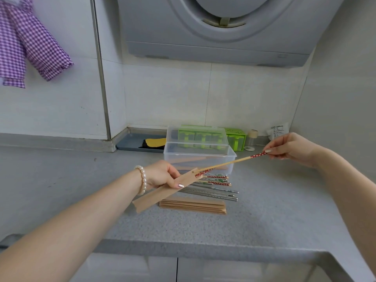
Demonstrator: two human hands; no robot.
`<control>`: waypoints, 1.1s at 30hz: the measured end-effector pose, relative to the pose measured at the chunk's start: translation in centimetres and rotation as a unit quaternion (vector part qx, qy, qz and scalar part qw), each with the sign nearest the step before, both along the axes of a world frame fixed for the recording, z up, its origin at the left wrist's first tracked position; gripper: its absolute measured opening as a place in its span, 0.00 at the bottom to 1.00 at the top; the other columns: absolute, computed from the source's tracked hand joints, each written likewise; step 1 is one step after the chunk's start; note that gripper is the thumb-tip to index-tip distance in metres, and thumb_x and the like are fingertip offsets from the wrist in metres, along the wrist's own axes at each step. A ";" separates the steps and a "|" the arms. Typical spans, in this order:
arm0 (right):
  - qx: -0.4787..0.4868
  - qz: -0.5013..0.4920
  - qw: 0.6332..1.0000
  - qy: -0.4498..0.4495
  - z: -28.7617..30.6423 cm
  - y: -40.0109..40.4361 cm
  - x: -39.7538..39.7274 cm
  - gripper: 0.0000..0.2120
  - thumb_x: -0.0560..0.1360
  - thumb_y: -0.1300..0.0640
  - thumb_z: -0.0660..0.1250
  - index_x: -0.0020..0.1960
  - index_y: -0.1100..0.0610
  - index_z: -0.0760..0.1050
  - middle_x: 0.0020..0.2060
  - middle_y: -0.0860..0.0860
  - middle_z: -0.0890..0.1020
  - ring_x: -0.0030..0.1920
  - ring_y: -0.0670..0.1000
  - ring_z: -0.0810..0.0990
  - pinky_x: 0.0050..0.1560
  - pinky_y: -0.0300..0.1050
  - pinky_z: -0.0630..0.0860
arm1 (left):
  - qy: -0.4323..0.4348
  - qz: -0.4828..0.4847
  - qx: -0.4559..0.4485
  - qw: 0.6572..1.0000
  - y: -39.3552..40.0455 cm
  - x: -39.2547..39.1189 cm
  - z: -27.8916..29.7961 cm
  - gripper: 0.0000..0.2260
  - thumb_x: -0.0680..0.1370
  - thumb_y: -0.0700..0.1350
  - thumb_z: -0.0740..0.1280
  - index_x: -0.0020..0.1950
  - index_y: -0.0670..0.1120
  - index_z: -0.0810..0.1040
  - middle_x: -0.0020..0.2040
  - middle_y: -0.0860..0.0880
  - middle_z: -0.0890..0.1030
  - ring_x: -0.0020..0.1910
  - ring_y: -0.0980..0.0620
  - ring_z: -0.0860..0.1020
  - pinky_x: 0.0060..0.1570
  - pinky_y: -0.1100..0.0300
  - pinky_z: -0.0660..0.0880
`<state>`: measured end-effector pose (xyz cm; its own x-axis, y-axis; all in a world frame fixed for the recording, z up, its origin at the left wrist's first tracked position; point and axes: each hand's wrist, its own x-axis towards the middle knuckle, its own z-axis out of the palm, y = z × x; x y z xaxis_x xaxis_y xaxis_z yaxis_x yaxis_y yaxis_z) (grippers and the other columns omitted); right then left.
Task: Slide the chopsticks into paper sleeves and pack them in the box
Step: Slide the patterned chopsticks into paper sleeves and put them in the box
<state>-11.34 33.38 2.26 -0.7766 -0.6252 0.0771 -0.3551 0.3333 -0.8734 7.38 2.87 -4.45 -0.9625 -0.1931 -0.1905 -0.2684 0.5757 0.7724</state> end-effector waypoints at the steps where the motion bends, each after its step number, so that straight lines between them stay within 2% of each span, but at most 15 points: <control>1: 0.002 -0.005 1.000 0.008 0.1 0.1 0.0 0.15 0.71 0.71 0.66 0.30 0.57 0.82 0.25 0.53 0.79 0.28 0.47 0.73 0.27 0.31 0.69 | 0.000 -0.001 -0.001 1.000 0.0 0.1 0.0 0.05 0.71 0.38 0.71 0.43 0.47 0.82 0.44 0.51 0.81 0.46 0.53 0.77 0.48 0.59 0.76; 4: 0.013 -0.012 1.000 0.022 0.3 0.2 0.0 0.17 0.71 0.70 0.67 0.29 0.54 0.83 0.24 0.51 0.79 0.27 0.45 0.73 0.28 0.31 0.69 | 0.001 0.001 -0.001 1.000 0.0 0.1 0.0 0.05 0.71 0.38 0.72 0.42 0.48 0.81 0.43 0.52 0.81 0.45 0.54 0.77 0.48 0.59 0.76; 8: 0.026 -0.018 0.998 0.050 0.5 0.1 0.2 0.14 0.69 0.69 0.69 0.31 0.53 0.84 0.25 0.51 0.80 0.36 0.54 0.70 0.35 0.39 0.67 | -0.002 -0.004 -0.020 1.000 0.1 0.2 0.1 0.06 0.70 0.39 0.72 0.42 0.50 0.81 0.43 0.53 0.81 0.45 0.54 0.77 0.48 0.58 0.76; 12: 0.025 -0.011 0.998 0.051 0.5 -0.5 0.6 0.11 0.69 0.68 0.70 0.33 0.55 0.84 0.27 0.53 0.79 0.39 0.55 0.69 0.37 0.42 0.65 | 0.001 -0.011 -0.027 1.000 0.6 0.3 0.3 0.06 0.70 0.39 0.73 0.42 0.50 0.82 0.42 0.54 0.80 0.44 0.55 0.77 0.46 0.61 0.75; 16: 0.036 0.000 0.999 0.033 0.4 -1.0 0.9 0.08 0.70 0.68 0.69 0.36 0.57 0.83 0.27 0.52 0.80 0.34 0.52 0.70 0.33 0.37 0.68 | 0.005 -0.020 -0.018 1.000 1.1 0.5 0.4 0.07 0.70 0.38 0.72 0.42 0.50 0.82 0.42 0.54 0.80 0.43 0.55 0.76 0.44 0.62 0.74; 20: 0.059 0.018 0.998 0.021 -0.1 -2.0 1.6 0.05 0.71 0.67 0.69 0.40 0.60 0.81 0.28 0.51 0.80 0.32 0.48 0.72 0.29 0.33 0.70 | 0.014 -0.036 -0.011 0.999 1.5 0.6 0.6 0.06 0.70 0.39 0.73 0.41 0.51 0.82 0.42 0.54 0.81 0.44 0.55 0.77 0.48 0.60 0.74; 25: 0.082 0.037 0.995 0.037 -1.2 -4.1 2.8 0.04 0.71 0.67 0.69 0.41 0.60 0.82 0.26 0.47 0.78 0.30 0.46 0.70 0.32 0.35 0.70 | 0.026 -0.041 -0.031 0.998 2.5 0.5 0.9 0.06 0.71 0.40 0.72 0.46 0.48 0.82 0.41 0.55 0.80 0.42 0.57 0.75 0.42 0.64 0.72; 29: 0.067 0.048 0.996 0.043 -2.3 -5.5 3.7 0.06 0.70 0.67 0.70 0.42 0.58 0.83 0.31 0.49 0.81 0.33 0.46 0.72 0.34 0.36 0.69 | 0.023 -0.033 -0.039 0.998 2.7 0.5 0.9 0.09 0.70 0.39 0.73 0.49 0.46 0.83 0.42 0.55 0.80 0.43 0.57 0.75 0.42 0.65 0.72; 33: 0.034 0.067 0.997 0.031 -3.1 -6.5 4.1 0.12 0.69 0.71 0.69 0.47 0.57 0.81 0.25 0.44 0.78 0.27 0.42 0.72 0.35 0.38 0.68 | 0.025 -0.027 -0.035 0.999 2.8 0.7 0.9 0.10 0.70 0.38 0.72 0.50 0.45 0.82 0.41 0.55 0.80 0.42 0.59 0.75 0.40 0.67 0.71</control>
<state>-7.21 26.84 -0.81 -0.6805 -0.7287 0.0763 -0.4536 0.3372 -0.8250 8.06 5.67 -3.56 -0.9799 -0.1514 -0.1302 -0.1976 0.6422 0.7407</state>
